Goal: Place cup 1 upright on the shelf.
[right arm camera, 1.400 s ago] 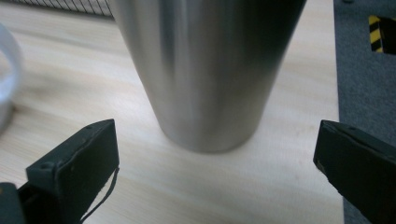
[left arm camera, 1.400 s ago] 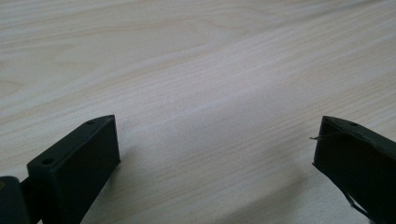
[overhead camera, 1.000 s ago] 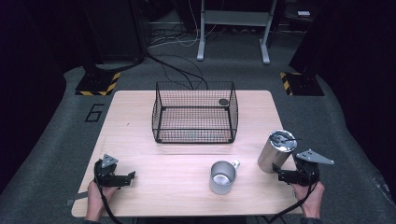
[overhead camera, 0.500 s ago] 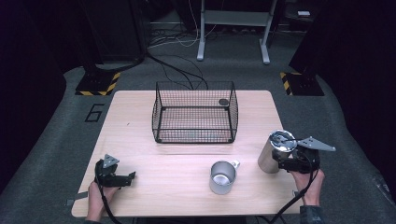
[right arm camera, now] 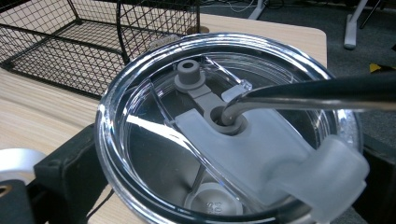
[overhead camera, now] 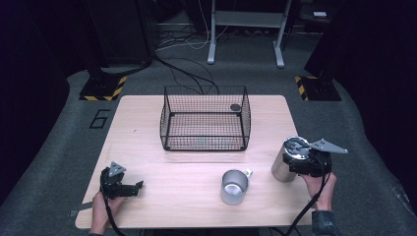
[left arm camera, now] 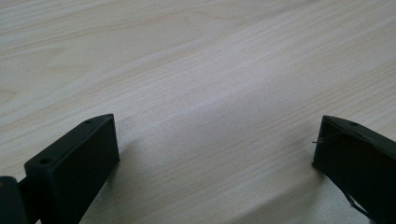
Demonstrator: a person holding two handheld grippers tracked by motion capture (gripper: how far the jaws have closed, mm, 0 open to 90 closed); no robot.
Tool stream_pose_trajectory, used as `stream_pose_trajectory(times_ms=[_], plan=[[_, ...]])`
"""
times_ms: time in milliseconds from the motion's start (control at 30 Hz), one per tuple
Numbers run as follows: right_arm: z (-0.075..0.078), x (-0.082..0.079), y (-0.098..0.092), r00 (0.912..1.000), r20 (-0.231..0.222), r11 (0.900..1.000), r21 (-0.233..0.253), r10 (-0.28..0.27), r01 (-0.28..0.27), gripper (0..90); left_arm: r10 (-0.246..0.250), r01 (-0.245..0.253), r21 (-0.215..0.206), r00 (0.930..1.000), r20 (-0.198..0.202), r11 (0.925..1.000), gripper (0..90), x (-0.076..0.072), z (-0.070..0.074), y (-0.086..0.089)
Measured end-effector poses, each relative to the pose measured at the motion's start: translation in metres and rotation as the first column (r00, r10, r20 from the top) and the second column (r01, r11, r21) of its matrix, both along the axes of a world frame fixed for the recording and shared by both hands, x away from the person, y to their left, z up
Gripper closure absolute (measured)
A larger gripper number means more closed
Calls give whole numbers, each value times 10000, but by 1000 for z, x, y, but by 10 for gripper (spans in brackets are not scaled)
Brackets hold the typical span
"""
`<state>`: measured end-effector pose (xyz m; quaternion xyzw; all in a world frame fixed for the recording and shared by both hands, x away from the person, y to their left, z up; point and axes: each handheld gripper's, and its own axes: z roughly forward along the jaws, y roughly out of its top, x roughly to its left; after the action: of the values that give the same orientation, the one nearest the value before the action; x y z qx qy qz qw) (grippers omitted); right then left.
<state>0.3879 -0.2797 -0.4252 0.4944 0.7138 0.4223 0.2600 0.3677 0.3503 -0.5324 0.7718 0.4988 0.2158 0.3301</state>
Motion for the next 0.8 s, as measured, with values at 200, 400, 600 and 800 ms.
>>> stream_pose_trajectory(times_ms=[200,400,600,800], plan=[[-1,-1,1,9998,204,10000,-84,-30,32,28,38,-38,34,10000,-13,10000,0,0,0,-1],[0,0,2,9998,202,9998,-195,-22,26,34,52,-52,39,9999,-95,10000,0,1,1,-2],[1,0,4,9997,237,9995,-301,-52,59,35,91,-91,28,9999,-89,10000,0,0,1,-2],[6,0,5,9995,304,9997,-241,17,-10,35,96,-95,35,9999,-101,9999,0,0,1,-2]])
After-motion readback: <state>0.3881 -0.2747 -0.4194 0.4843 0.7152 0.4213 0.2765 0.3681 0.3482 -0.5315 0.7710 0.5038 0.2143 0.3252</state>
